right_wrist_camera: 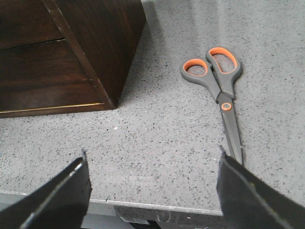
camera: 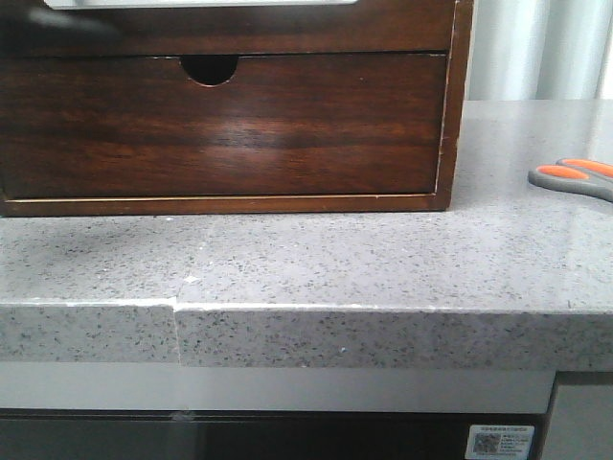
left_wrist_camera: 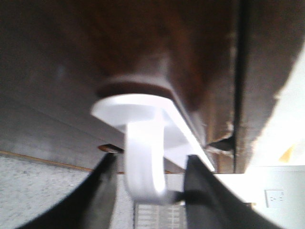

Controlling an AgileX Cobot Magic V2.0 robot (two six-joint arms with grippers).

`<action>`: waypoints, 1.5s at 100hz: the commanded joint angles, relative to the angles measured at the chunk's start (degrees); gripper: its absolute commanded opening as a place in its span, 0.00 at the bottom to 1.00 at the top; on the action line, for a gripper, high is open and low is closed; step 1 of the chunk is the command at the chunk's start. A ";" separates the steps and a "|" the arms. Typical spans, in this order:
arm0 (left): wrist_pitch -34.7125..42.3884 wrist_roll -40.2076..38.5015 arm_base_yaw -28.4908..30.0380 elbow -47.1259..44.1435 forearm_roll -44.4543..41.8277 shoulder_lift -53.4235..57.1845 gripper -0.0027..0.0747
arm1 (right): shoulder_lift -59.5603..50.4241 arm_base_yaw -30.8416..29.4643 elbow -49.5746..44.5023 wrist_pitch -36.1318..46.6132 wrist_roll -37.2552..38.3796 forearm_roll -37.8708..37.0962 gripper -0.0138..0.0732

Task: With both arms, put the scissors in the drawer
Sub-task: 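Pull the drawer out toward the robot with the left gripper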

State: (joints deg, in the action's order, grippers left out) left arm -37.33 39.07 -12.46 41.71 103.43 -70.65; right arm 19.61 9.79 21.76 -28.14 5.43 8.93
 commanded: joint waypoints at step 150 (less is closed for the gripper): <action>1.82 0.72 -0.48 -20.30 -2.85 40.35 0.87 | 0.93 -0.37 2.11 1.23 -0.13 -0.33 0.74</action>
State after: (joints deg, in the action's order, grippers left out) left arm -35.84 39.09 -12.58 19.86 101.22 -33.65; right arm 19.61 9.79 21.76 -29.57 5.43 8.80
